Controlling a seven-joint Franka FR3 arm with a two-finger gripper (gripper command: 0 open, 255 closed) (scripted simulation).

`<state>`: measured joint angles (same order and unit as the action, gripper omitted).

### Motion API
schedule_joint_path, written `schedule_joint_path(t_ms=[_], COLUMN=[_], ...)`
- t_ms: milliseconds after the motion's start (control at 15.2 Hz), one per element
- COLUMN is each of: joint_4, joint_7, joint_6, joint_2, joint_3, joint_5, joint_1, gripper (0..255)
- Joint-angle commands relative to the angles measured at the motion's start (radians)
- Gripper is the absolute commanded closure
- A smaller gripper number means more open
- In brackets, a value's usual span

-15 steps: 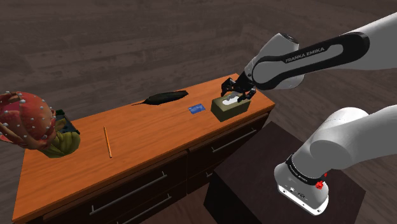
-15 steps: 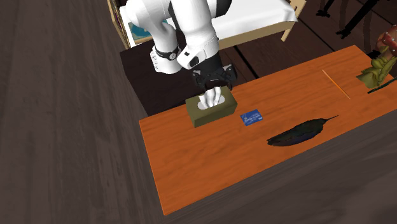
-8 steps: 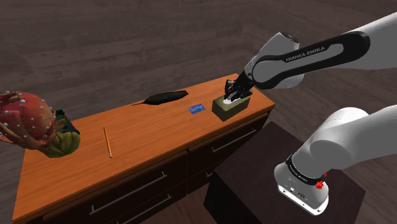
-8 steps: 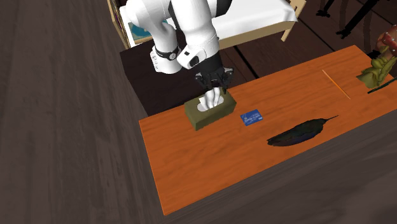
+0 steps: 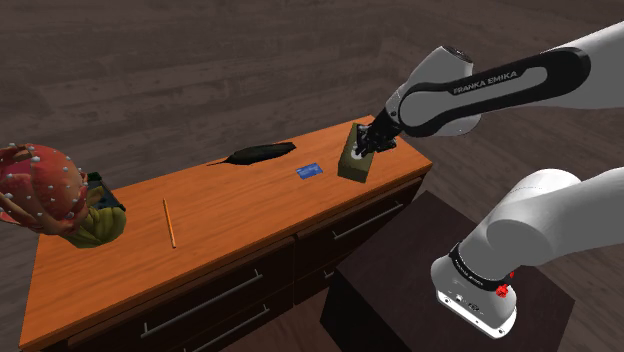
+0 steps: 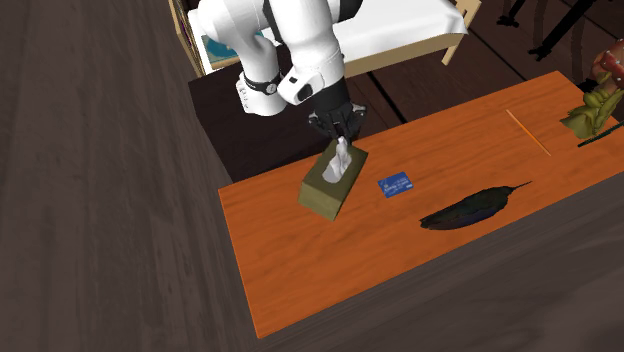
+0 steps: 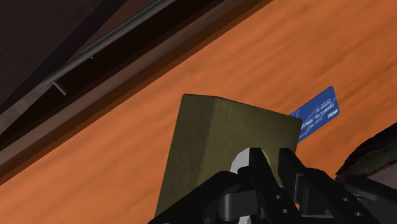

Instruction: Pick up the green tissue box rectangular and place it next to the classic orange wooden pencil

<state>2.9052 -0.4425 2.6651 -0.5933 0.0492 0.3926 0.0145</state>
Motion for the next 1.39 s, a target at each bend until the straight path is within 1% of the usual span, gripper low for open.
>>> schedule_joint_path(t_ms=[0,660,1320], joint_4=[-0.012,-0.094,-0.199], joint_7=[-0.015,-0.064,-0.1], joint_6=[-0.039,-0.217,-0.374], joint_2=[-0.024,-0.12,-0.173], joint_3=[0.007,0.019,0.018], joint_5=[-0.014,-0.065,-0.1], joint_1=[0.011,0.051,0.074], gripper=[255,255,255])
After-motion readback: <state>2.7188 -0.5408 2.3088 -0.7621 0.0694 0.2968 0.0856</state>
